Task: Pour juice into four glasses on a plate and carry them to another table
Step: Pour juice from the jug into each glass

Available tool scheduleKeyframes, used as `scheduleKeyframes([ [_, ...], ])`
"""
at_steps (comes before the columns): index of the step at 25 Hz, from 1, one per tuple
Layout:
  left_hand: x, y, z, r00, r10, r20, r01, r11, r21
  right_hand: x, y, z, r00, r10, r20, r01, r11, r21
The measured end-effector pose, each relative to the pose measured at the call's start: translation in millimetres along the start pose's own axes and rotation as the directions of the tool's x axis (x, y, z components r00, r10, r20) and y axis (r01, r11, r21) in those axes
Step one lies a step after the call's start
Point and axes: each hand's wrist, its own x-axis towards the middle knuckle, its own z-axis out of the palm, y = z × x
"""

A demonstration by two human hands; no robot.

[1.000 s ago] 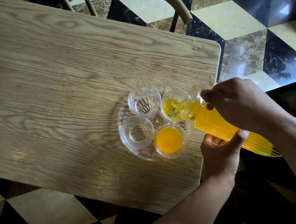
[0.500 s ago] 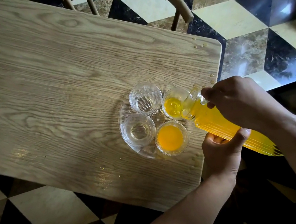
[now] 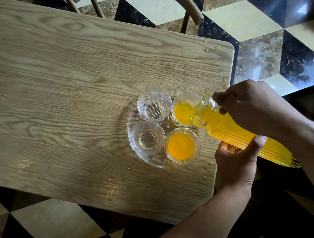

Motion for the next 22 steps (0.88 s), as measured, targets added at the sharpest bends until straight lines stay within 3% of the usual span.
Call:
scheduleKeyframes([
  [22, -3.3, 3.0, 0.2, 0.998, 0.005, 0.061, -0.003, 0.999, -0.043, -4.2, -6.1, -4.2, 0.999, 0.047, 0.012, -0.047, 0.999, 0.016],
])
